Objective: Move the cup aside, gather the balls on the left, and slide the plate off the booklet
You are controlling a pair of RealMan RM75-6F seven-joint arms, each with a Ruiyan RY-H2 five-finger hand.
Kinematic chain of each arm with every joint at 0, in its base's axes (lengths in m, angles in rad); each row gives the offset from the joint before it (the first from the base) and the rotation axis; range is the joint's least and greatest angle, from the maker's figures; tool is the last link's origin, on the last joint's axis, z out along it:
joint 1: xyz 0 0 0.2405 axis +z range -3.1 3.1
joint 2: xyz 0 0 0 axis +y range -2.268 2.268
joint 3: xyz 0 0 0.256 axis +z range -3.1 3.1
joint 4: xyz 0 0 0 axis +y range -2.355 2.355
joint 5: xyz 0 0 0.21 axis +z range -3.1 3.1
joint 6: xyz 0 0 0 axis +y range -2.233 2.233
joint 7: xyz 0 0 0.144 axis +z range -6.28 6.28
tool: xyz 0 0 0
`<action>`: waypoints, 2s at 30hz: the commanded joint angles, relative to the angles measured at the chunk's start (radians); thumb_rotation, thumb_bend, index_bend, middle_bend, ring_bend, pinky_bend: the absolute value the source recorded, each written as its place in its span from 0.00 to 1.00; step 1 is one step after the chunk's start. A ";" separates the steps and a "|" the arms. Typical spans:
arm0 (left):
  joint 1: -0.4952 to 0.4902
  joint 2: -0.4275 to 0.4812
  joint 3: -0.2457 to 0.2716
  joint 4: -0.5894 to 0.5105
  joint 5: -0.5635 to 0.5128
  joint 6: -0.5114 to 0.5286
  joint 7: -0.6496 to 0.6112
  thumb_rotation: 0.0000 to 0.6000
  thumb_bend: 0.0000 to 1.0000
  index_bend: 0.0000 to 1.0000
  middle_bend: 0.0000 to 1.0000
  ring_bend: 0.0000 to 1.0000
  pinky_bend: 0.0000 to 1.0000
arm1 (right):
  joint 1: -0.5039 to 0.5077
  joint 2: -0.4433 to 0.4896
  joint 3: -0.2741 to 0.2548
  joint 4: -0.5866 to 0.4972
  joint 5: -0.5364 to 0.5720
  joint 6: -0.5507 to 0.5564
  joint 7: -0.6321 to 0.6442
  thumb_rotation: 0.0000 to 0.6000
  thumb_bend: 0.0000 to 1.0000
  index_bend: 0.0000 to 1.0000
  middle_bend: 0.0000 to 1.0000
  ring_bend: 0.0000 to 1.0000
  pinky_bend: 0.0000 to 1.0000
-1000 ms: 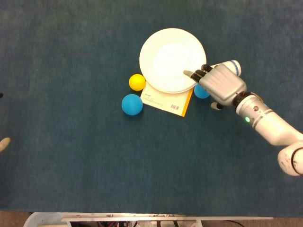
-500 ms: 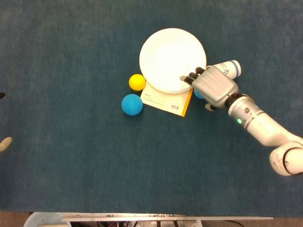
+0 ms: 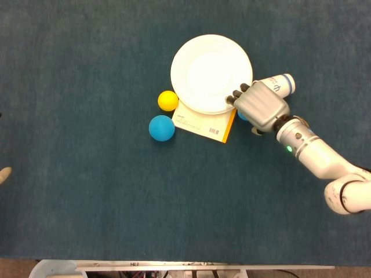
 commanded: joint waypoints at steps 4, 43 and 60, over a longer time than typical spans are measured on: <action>0.002 0.000 0.000 0.003 -0.001 0.004 -0.005 1.00 0.18 0.15 0.11 0.05 0.05 | -0.008 -0.029 0.001 0.038 -0.006 0.017 -0.018 1.00 0.11 0.29 0.36 0.28 0.49; -0.002 -0.005 -0.001 0.016 -0.008 -0.007 -0.031 1.00 0.18 0.15 0.11 0.05 0.05 | -0.060 -0.081 0.074 0.080 -0.149 0.034 0.070 1.00 0.18 0.53 0.49 0.44 0.63; 0.020 0.025 0.006 -0.014 -0.001 0.025 -0.009 1.00 0.18 0.15 0.11 0.05 0.05 | 0.041 -0.149 0.216 -0.011 -0.091 0.016 0.045 1.00 0.18 0.53 0.49 0.44 0.63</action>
